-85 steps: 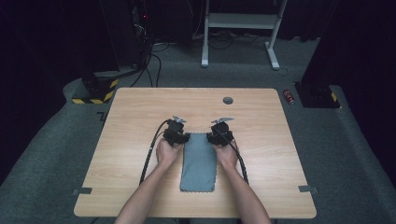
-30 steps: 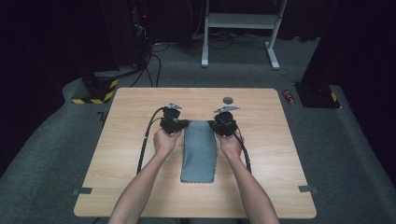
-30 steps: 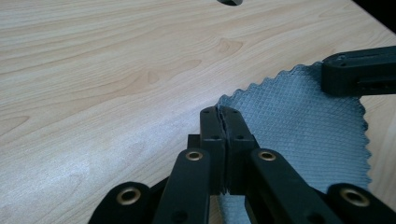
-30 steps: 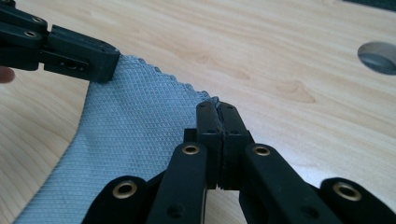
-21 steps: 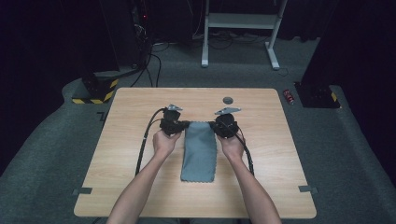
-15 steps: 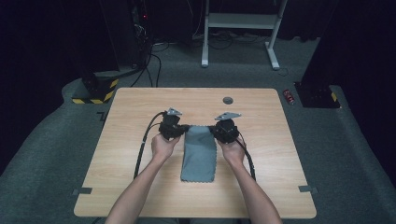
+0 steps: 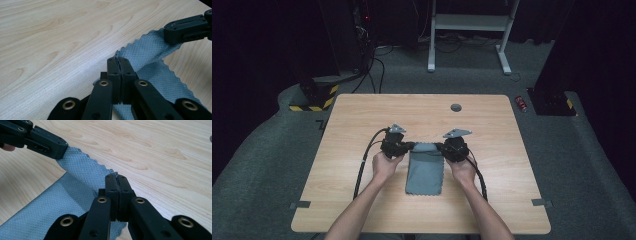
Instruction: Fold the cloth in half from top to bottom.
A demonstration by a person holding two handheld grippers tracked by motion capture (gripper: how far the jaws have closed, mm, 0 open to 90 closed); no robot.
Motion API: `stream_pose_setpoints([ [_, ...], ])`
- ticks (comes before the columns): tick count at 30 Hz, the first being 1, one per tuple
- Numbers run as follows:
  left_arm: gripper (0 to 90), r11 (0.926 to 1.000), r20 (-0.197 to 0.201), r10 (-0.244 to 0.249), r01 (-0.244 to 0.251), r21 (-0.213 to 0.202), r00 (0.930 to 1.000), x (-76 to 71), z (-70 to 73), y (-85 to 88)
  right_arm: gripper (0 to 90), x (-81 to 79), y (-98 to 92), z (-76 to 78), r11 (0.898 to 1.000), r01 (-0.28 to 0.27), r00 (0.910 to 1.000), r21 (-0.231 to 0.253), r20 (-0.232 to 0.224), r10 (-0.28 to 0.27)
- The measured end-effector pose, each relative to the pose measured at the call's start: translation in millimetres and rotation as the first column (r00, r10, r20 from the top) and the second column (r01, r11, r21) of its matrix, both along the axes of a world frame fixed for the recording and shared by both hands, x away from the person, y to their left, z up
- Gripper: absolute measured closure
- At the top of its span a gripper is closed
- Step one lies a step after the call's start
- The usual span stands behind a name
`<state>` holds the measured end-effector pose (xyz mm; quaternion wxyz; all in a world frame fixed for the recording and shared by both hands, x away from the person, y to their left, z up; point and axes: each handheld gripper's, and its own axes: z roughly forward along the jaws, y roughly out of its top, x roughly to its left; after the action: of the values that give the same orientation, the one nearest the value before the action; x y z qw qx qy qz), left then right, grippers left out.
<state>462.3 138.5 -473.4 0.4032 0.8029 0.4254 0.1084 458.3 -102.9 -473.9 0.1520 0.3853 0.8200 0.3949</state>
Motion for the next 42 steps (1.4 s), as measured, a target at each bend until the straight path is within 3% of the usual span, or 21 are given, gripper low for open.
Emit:
stream_pose_setpoints([
  [32,88.9,0.9976,0.021,-0.030,0.031,-0.061,0.9993,-30.0,-5.0,5.6,89.3,-25.9,-7.1,-6.8,0.999,-0.034,0.9994,0.034,0.004,0.034],
  [35,88.9,0.9967,0.021,-0.028,0.030,-0.075,0.9994,-32.1,-4.1,7.1,89.3,-27.8,-6.1,-6.1,0.999,-0.044,0.9990,0.017,0.011,0.043],
  [42,88.9,0.9978,0.042,-0.035,0.038,-0.055,0.9985,-36.4,-1.6,5.2,89.3,-31.2,-7.8,-7.7,0.998,-0.041,0.9992,0.039,0.001,0.041],
])
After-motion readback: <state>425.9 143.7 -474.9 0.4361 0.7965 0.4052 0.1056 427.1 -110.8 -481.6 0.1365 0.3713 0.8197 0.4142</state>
